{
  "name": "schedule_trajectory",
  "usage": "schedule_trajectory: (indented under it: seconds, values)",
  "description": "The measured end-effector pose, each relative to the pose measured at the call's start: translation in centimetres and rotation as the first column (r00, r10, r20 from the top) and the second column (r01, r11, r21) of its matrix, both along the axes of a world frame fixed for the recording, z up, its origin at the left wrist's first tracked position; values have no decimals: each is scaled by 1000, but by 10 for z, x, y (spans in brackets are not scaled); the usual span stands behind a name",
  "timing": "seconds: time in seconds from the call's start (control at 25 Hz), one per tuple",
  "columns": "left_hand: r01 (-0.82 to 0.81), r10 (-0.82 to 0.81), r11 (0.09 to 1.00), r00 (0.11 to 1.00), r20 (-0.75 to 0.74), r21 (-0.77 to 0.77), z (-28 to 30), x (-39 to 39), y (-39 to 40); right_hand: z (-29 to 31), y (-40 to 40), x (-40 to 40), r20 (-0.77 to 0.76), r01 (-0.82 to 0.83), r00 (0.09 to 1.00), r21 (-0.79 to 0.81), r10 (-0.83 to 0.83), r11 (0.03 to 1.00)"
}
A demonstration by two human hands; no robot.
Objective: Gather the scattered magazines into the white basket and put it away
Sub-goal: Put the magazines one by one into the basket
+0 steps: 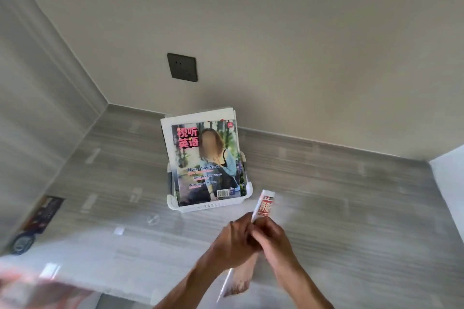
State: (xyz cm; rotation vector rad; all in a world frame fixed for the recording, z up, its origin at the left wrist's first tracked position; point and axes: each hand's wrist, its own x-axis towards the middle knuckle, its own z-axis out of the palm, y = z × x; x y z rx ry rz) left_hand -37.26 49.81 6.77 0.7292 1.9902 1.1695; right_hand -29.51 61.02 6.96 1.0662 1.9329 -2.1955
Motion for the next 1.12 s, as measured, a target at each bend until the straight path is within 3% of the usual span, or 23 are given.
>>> schedule_trajectory:
  seconds: [0.04, 0.12, 0.24, 0.32, 0.4, 0.52, 0.6, 0.68, 0.72, 0.8, 0.88, 0.96, 1.04, 1.12]
  values:
    - [-70, 70, 997, 997, -22, 25, 3, -7, -6, 3, -3, -6, -27, -29, 999, -33, 28, 999]
    - [-155, 158, 984, 987, -30, 84, 3, -16, -19, 7, -3, -13, -20, 103, 994, -22, -103, 994]
    - [-243, 237, 943, 970, 53, 228, 11, -33, -41, 4, 24, -16, 127, 292, 944, 114, -305, 950]
    - [-312, 282, 889, 950, 138, 334, 27, -51, -56, 10, 38, -28, 128, 208, 970, -7, -205, 978]
    - [-428, 335, 790, 901, 276, 440, 46, -79, -67, 23, 43, -53, 18, 66, 998, -108, -65, 992]
    - [-539, 376, 635, 842, 388, 554, 65, -136, -73, 50, 35, -110, -119, 39, 992, 0, -39, 999]
    - [-597, 431, 605, 802, 413, 527, 65, -167, -70, 59, 29, -140, -162, 57, 986, 92, -41, 994]
    - [-673, 609, 617, 737, 293, 409, 52, -181, -65, 52, 23, -153, -140, -39, 987, 263, 78, 964]
    - [-710, 703, 618, 691, 166, 337, 41, -180, -66, 42, 21, -153, -60, -136, 984, 375, 170, 917]
    - [-741, 771, 630, 631, -80, 231, 17, -168, -73, 18, 17, -143, 191, -395, 917, 564, 350, 726]
    - [-676, 679, 727, 682, -272, 121, -9, -148, -85, -10, 13, -126, 466, -653, 750, 638, 470, 409]
    - [-544, 464, 837, 768, -442, -66, -29, -126, -94, -30, 7, -110, 657, -772, 602, 624, 453, 121]
    - [-436, 275, 881, 787, -553, -183, -38, -109, -100, -40, 3, -103, 703, -768, 583, 641, 407, -6]
    - [-383, 202, 898, 795, -572, -215, -36, -102, -104, -41, 4, -101, 693, -733, 611, 678, 382, -58]
